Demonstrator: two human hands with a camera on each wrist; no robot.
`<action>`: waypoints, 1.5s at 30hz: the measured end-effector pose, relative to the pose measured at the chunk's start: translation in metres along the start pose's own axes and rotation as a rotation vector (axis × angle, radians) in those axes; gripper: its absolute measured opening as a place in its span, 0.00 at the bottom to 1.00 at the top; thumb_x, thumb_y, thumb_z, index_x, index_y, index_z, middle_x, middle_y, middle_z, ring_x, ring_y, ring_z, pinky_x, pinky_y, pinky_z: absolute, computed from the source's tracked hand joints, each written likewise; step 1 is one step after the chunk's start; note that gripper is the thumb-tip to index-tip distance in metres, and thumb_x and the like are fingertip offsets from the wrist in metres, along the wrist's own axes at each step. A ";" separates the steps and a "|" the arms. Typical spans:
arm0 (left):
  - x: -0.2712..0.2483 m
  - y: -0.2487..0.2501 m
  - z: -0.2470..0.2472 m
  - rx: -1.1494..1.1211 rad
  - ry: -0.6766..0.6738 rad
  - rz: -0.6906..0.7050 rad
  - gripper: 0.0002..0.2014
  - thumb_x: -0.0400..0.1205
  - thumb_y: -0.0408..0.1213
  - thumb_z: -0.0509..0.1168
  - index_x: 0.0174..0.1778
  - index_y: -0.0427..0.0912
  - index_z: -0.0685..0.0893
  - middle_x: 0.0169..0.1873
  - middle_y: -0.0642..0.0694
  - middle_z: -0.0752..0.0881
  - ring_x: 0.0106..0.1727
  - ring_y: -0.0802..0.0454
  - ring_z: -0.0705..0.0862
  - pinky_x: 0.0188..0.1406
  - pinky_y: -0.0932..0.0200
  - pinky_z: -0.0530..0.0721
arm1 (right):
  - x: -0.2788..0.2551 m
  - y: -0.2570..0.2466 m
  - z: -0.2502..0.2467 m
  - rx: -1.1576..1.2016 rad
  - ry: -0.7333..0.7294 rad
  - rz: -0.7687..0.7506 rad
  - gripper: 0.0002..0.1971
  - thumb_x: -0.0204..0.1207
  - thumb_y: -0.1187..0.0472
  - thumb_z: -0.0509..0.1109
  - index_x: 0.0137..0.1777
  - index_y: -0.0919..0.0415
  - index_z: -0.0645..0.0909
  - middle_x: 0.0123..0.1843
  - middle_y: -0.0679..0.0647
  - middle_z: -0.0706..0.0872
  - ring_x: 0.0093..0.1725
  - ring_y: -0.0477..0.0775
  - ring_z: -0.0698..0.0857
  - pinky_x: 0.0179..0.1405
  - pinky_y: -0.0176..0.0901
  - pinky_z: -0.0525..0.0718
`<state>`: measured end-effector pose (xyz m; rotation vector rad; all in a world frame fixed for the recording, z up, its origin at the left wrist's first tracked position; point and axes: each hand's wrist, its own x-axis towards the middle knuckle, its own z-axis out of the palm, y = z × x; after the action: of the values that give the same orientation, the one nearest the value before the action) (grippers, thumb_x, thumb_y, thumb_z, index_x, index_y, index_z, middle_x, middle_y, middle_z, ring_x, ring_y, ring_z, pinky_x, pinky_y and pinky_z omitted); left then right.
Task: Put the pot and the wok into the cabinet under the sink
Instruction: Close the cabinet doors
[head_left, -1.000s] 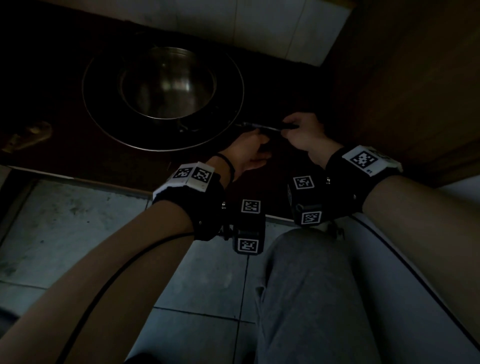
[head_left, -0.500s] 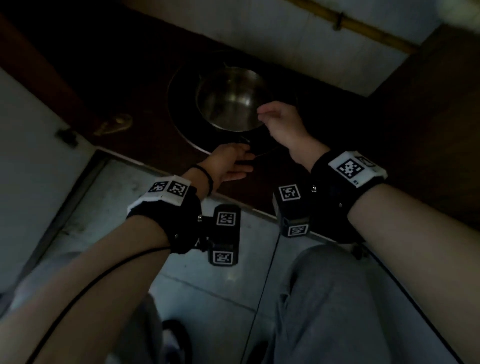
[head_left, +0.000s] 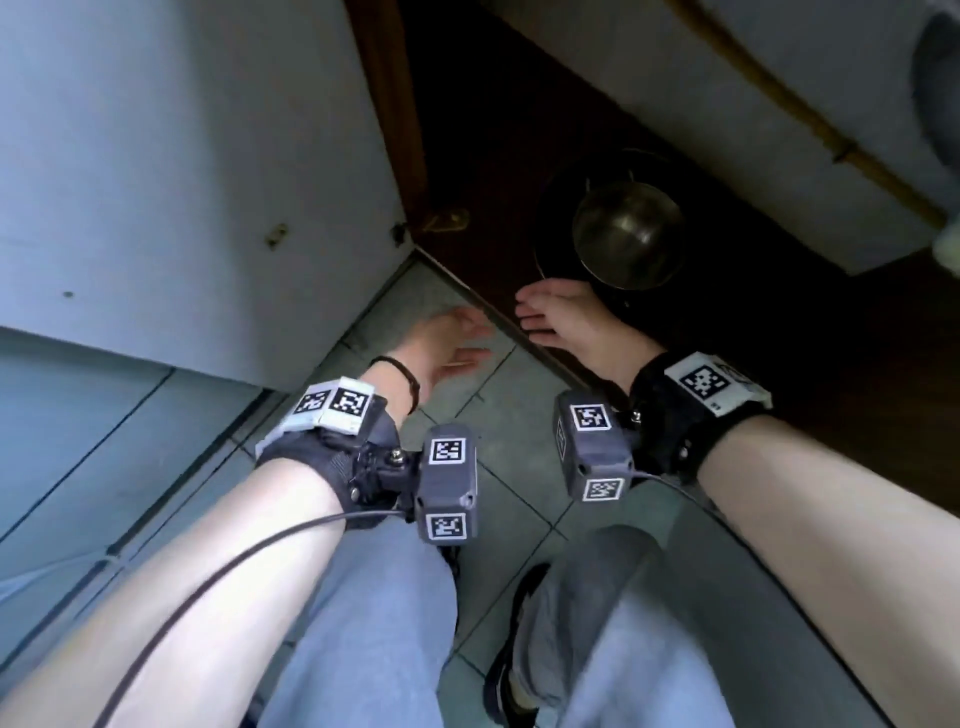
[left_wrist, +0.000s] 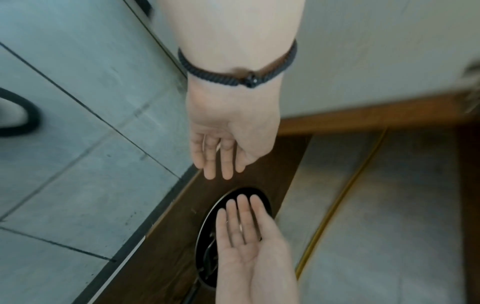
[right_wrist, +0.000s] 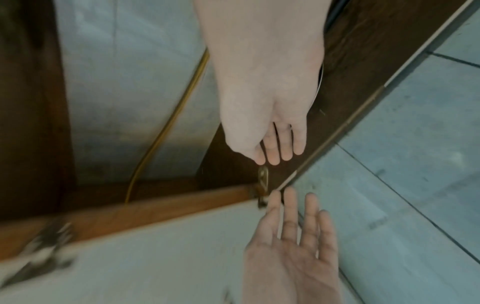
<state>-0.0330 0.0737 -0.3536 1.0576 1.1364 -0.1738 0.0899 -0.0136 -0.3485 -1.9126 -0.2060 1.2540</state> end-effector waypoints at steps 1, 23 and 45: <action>-0.016 0.004 -0.011 -0.027 0.027 -0.006 0.16 0.86 0.33 0.49 0.65 0.45 0.77 0.57 0.46 0.84 0.43 0.51 0.85 0.46 0.61 0.82 | -0.013 -0.013 0.008 -0.007 -0.012 0.008 0.14 0.84 0.65 0.59 0.64 0.67 0.80 0.47 0.55 0.83 0.47 0.51 0.82 0.47 0.39 0.84; -0.289 0.065 -0.267 -0.646 0.545 0.103 0.14 0.85 0.34 0.55 0.63 0.45 0.81 0.61 0.48 0.85 0.51 0.52 0.84 0.50 0.57 0.84 | -0.205 -0.274 0.230 -0.234 -0.269 0.079 0.36 0.76 0.34 0.60 0.73 0.62 0.71 0.63 0.59 0.83 0.60 0.60 0.83 0.57 0.59 0.86; -0.293 0.082 -0.255 -0.106 0.369 0.122 0.18 0.81 0.26 0.51 0.50 0.52 0.81 0.53 0.46 0.83 0.57 0.50 0.79 0.46 0.60 0.77 | -0.220 -0.260 0.246 -0.491 -0.286 0.007 0.22 0.77 0.40 0.55 0.46 0.60 0.74 0.51 0.57 0.78 0.62 0.62 0.81 0.57 0.60 0.86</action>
<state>-0.2866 0.1999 -0.0749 1.0872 1.3895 0.1846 -0.1468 0.1723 -0.0549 -2.1242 -0.7117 1.5880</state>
